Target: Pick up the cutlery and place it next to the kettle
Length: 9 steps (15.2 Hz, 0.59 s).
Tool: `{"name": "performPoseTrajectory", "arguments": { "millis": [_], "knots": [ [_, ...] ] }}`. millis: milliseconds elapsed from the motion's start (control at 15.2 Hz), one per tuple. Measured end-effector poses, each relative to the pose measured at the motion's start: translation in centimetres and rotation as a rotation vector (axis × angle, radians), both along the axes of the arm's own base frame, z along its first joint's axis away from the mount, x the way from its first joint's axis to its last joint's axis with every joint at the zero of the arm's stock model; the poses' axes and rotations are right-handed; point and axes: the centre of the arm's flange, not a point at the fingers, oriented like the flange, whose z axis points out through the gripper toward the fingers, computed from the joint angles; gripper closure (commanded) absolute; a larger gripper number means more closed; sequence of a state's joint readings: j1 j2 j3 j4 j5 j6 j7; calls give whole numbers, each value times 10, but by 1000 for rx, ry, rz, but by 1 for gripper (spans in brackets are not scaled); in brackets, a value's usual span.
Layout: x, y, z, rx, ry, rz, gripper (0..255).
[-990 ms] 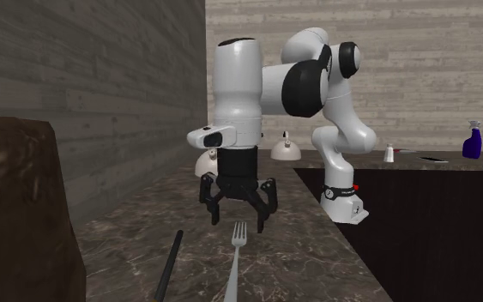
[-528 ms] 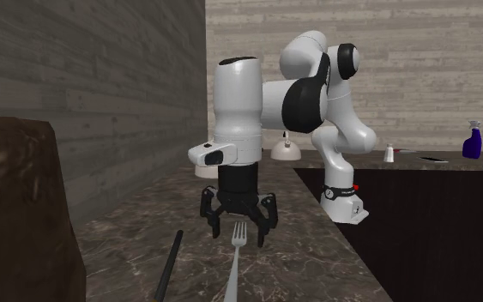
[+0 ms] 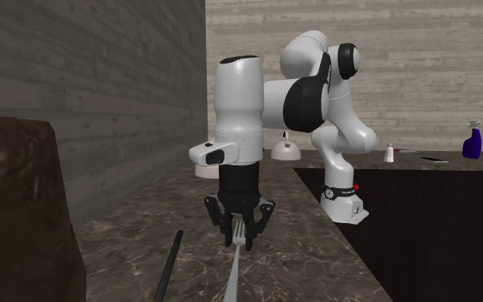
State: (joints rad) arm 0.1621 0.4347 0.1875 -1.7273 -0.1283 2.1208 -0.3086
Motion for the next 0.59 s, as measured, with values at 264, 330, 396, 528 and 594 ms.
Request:
{"name": "performPoseTrajectory", "arguments": {
  "millis": [264,330,396,528,594],
  "knots": [
    [0,-1,0,0,0,0,255],
    [1,-1,0,0,0,0,255],
    [1,-1,0,0,0,-1,255],
    [1,-2,2,-1,0,-2,255],
    [0,-2,5,-2,1,-3,255]
  ]
}}
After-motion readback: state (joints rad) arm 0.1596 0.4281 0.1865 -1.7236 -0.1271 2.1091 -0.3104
